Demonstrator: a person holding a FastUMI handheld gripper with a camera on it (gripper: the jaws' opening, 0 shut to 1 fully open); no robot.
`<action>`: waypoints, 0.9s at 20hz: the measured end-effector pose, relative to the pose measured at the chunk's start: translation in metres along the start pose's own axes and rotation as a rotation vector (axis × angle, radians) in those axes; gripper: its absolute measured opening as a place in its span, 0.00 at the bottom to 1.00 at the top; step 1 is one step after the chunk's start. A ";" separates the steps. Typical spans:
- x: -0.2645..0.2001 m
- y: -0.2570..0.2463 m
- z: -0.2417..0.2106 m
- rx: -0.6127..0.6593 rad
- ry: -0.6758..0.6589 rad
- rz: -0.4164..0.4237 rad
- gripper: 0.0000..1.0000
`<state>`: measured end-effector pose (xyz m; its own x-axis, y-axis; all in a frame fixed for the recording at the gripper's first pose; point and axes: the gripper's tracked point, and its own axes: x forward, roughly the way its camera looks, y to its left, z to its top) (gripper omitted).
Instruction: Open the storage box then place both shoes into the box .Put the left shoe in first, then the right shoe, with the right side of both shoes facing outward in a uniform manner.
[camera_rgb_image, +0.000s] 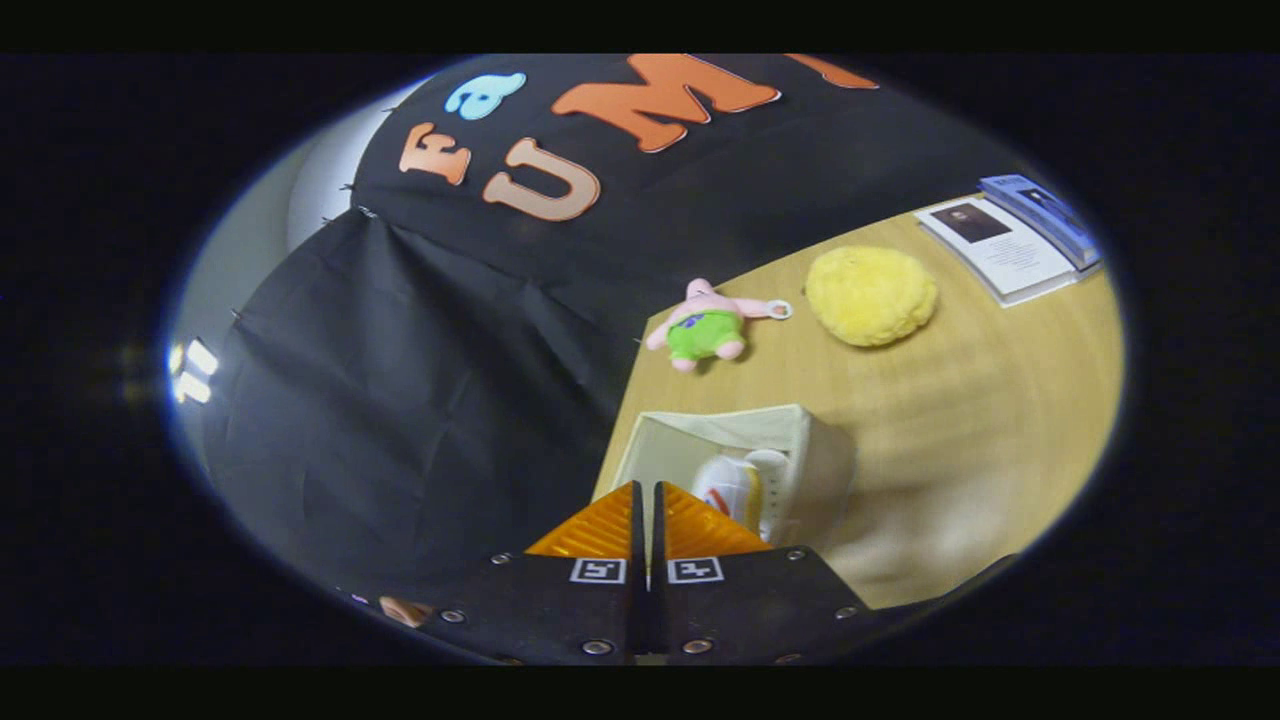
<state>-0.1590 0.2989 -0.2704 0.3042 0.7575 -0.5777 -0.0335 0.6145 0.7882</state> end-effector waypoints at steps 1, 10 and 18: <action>0.005 0.000 -0.006 -0.024 0.026 -0.004 0.01; -0.011 -0.027 -0.026 -0.140 0.058 -0.121 0.03; -0.058 -0.055 0.008 -0.316 -0.082 -0.259 0.40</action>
<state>-0.1675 0.2200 -0.2788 0.4149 0.5565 -0.7198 -0.2323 0.8297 0.5076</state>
